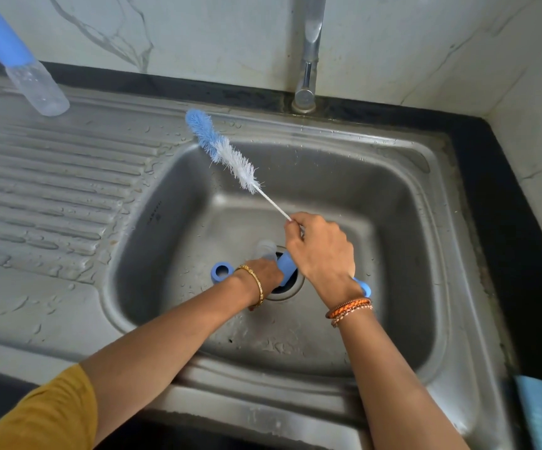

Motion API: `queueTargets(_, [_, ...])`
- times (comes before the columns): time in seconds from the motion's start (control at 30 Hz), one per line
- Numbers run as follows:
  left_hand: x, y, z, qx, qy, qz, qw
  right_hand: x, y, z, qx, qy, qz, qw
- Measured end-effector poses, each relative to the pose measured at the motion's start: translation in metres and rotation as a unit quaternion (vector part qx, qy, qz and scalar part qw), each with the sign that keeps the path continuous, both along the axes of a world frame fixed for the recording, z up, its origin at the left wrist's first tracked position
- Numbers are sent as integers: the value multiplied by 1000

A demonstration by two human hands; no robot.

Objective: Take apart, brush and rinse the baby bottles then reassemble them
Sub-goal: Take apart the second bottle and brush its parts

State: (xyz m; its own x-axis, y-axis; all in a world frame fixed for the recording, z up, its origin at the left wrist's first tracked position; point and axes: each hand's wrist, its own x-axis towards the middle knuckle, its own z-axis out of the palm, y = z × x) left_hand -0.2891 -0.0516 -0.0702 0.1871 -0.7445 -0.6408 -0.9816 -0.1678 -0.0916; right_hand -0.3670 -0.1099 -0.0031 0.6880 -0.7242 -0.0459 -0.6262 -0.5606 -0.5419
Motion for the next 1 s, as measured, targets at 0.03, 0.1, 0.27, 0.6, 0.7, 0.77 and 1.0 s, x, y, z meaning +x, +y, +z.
queueTargets(0.03, [-1, 0, 0, 8, -4, -7, 1000, 0, 0, 0, 0, -1, 0, 1000])
queueTargets(0.1, [0, 1, -1, 18, -11, -24, 1000, 1, 0, 0, 0, 0, 0, 1000])
queueTargets(0.27, [9, 8, -10, 28, -16, -22, 999, -1, -3, 0, -3, 0, -3, 1000])
queueTargets(0.6, [37, 11, 23, -60, 85, 157, 982, -1, -8, -1, 6, -12, -21, 1000])
queueTargets(0.7, [64, 20, 40, -168, 204, 303, 916, -2, -10, -2, 32, -34, -40, 998])
queueTargets(0.77, [79, 30, 48, -276, 294, 418, 814, -2, -11, -3, 45, -63, -53, 996])
queueTargets(1.0, [128, 55, 78, -649, 448, 524, 322, -2, -10, -3, 2, -122, -73, 990])
